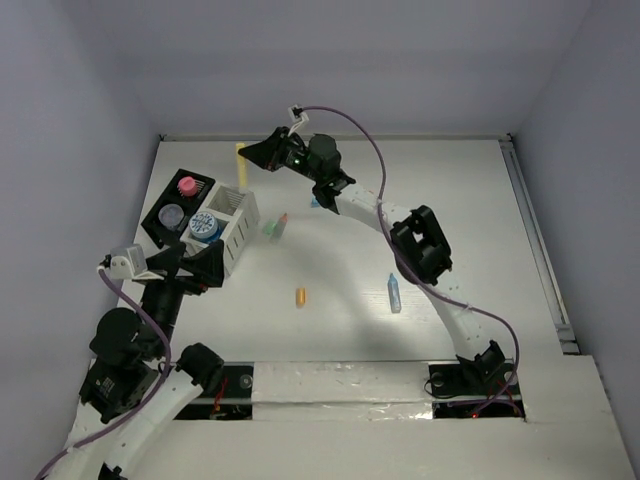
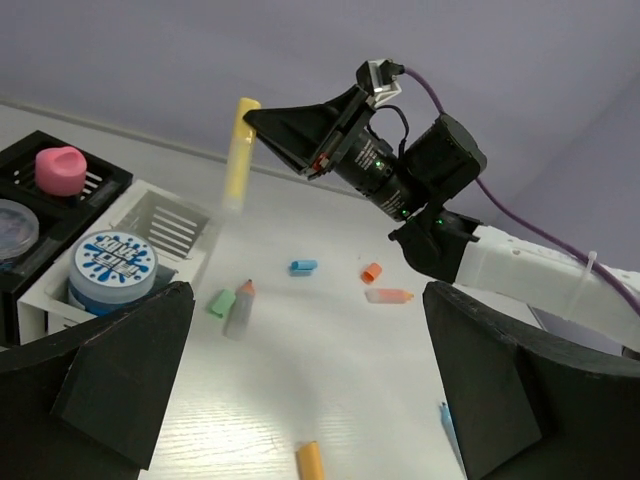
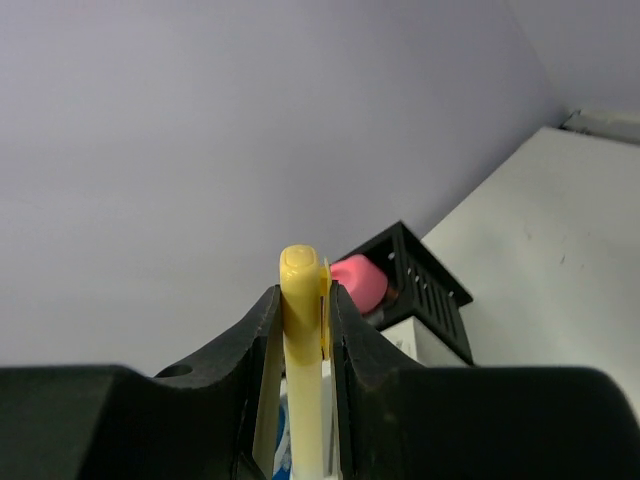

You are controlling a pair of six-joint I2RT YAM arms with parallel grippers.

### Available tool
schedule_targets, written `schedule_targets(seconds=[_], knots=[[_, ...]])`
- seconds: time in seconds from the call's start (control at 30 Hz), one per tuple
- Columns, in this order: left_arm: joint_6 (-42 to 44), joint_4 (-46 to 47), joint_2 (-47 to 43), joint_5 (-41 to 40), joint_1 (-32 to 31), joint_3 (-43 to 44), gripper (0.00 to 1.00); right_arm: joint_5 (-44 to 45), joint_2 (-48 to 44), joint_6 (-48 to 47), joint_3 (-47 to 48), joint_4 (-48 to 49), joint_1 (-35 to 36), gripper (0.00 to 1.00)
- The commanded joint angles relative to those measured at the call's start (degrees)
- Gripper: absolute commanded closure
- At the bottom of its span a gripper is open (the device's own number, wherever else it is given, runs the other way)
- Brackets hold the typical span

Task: Sort the stationery into containers
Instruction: Place the pen in the storage box.

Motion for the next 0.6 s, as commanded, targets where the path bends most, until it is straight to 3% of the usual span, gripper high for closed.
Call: schedule_targets(seconds=[0.0,0.13,0.57], knots=[[1.3,1.5,0.2,-2.7,-0.1,-0.5,0.01,2.0,3.7,-2.0,9.7,-3.3,0.6,1.0],[1.8,1.8,2.3,-0.8,1.0,-0.3,0.01,2.9,8.1,-3.7,17.0,-6.6,1.1,1.0],[3.8,5.5,3.3,13.4,15.4,-2.0,0.01,3.7,10.5,-8.7,17.2,-8.2,4.2,1.0]])
